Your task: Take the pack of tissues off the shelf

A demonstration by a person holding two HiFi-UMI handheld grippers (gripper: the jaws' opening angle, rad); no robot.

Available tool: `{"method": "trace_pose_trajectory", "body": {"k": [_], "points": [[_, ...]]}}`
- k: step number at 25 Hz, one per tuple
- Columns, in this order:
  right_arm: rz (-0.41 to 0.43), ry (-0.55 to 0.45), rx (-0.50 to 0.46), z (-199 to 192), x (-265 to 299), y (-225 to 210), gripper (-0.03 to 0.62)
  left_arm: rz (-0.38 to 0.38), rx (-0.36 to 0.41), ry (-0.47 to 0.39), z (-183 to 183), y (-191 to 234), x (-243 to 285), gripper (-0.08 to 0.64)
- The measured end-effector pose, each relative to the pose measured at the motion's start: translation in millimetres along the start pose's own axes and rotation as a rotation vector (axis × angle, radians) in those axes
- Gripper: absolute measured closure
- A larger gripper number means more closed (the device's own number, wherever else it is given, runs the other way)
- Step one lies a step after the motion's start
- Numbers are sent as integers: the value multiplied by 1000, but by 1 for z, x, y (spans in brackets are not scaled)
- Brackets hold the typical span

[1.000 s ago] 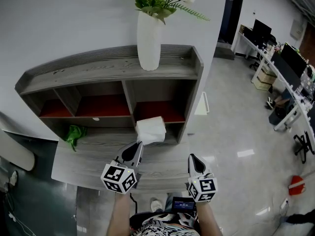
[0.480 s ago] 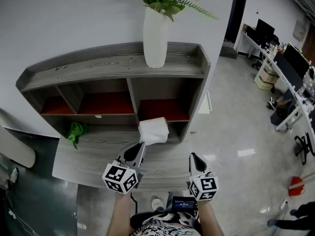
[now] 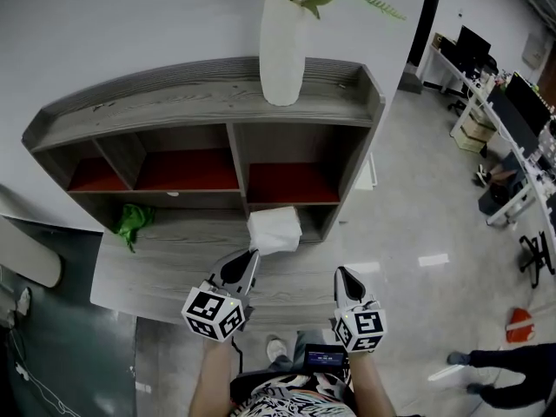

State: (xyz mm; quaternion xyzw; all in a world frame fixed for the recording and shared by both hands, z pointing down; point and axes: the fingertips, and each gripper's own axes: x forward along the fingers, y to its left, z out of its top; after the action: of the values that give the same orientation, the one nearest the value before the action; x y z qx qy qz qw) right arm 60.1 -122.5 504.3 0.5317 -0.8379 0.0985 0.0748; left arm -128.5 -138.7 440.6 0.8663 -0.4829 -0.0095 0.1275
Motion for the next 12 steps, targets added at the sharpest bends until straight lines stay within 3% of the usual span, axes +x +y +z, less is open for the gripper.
{"method": "trace_pose_trajectory", "body": {"k": [6, 12], "points": [[-12, 36, 10, -14, -1, -4, 591, 14, 32, 53, -18, 1, -2, 554], [-16, 65, 13, -28, 2, -9, 591, 15, 5, 76, -39, 4, -1, 554]]}}
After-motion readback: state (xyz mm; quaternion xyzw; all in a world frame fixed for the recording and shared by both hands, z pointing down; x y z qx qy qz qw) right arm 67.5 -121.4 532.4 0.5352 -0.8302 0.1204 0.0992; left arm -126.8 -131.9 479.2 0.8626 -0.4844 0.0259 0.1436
